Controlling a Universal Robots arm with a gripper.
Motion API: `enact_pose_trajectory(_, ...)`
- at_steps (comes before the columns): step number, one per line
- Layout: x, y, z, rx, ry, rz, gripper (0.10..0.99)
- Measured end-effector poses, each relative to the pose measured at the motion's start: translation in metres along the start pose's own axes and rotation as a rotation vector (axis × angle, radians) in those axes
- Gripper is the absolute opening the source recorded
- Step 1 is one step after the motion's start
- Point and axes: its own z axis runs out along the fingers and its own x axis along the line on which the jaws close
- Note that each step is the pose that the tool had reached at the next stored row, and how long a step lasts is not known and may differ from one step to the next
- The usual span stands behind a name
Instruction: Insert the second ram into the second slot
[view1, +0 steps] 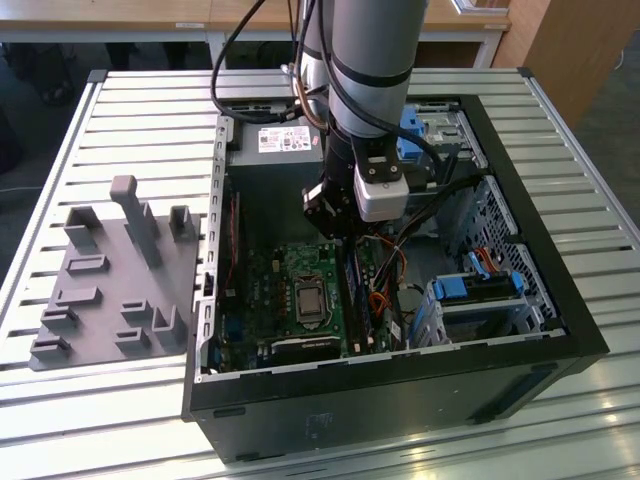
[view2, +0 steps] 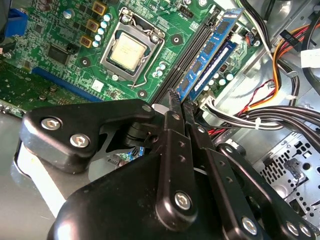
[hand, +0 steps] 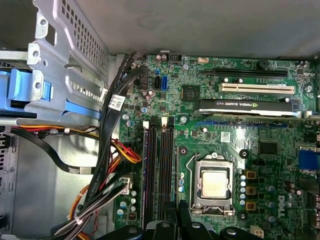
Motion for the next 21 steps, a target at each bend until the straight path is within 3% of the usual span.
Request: enact_pose_trajectory(21,0.0,-0.0001,0.0093,0.003,-0.0006,0.0,0.137)
